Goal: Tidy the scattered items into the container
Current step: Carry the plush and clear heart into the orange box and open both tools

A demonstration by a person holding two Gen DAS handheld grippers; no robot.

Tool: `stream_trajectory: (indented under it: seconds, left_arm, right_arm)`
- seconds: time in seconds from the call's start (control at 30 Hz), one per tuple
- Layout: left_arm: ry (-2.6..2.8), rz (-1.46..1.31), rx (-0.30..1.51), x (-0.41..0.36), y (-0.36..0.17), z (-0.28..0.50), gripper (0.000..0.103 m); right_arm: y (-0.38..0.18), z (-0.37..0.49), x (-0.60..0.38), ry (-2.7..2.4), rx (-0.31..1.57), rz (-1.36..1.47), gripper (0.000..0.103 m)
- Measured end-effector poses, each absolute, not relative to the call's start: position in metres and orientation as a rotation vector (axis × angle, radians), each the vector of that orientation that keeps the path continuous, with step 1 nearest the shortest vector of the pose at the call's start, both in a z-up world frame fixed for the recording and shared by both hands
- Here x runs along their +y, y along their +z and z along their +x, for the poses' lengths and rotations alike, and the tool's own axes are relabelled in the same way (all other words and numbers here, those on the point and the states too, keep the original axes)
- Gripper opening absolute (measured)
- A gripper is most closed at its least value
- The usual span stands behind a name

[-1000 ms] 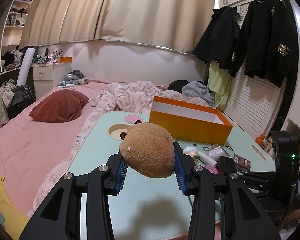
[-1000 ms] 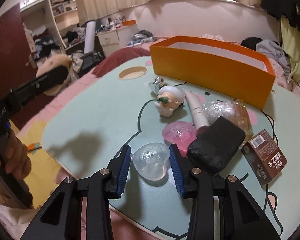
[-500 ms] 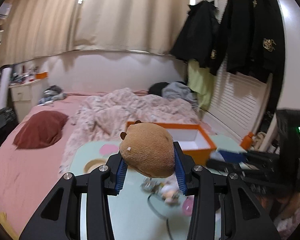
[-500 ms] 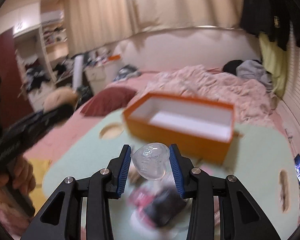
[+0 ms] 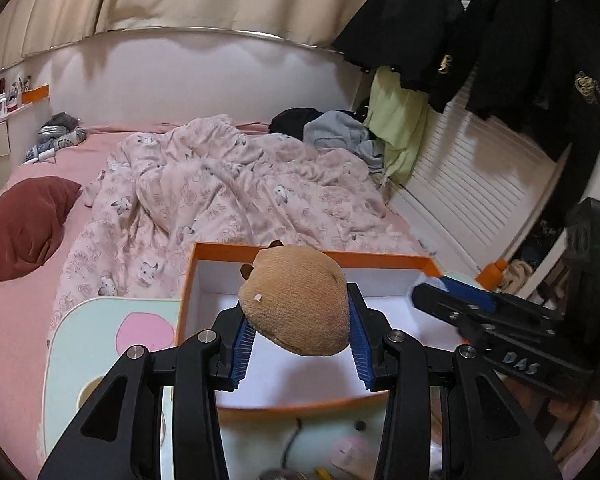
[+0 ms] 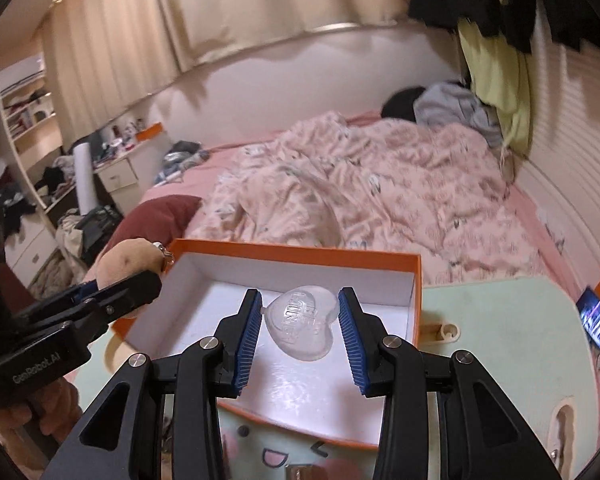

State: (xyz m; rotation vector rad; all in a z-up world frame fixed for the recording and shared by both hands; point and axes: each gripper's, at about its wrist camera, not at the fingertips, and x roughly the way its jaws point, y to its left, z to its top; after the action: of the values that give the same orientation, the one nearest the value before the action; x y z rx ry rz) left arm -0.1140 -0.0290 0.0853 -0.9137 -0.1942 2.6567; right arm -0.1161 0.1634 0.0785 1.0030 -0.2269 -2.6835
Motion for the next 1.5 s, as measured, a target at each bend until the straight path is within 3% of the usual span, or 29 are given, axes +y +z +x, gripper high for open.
stream_trajectory:
  seconds: [0.67,0.87,1.07,1.2,1.33,1.47,1.5]
  left_arm:
    - [2.728,-0.954,-0.288,-0.054,0.067,-0.125,0.049]
    - [2.661,-0.941,-0.462,-0.074,0.067,-0.125,0.049]
    - [2.73,-0.752,-0.575,-0.091,0.081,-0.103,0.049]
    - [2.819,-0.877,-0.57,-0.1,0.073,-0.109,0.049]
    - [2.581,-1.065,-0.652,-0.098,0.045,-0.118,0.049]
    - [2.617,-1.062,-0.579,-0.084,0.041,-0.099,0.055]
    - [2.619,-1.055,-0.568,-0.081,0.041,-0.095,0.061]
  right_arm:
    - [0.073,-0.118,0.186,-2.691,-0.368,1.007,0.039]
    - [0.074,-0.112,0.209,-2.728,-0.436,0.995,0.039]
    - [0.065,-0.105,0.224,-2.74,-0.497,1.045,0.039]
    - [0.06,-0.101,0.228,-2.75,-0.502,1.078,0.039]
    - [0.051,-0.106,0.226,-2.651,-0.547,1.122,0.039]
    - [0.052,-0.11,0.217,-2.639,-0.522,1.108,0.045]
    - [0.053,-0.111,0.215,-2.64,-0.516,1.106,0.046]
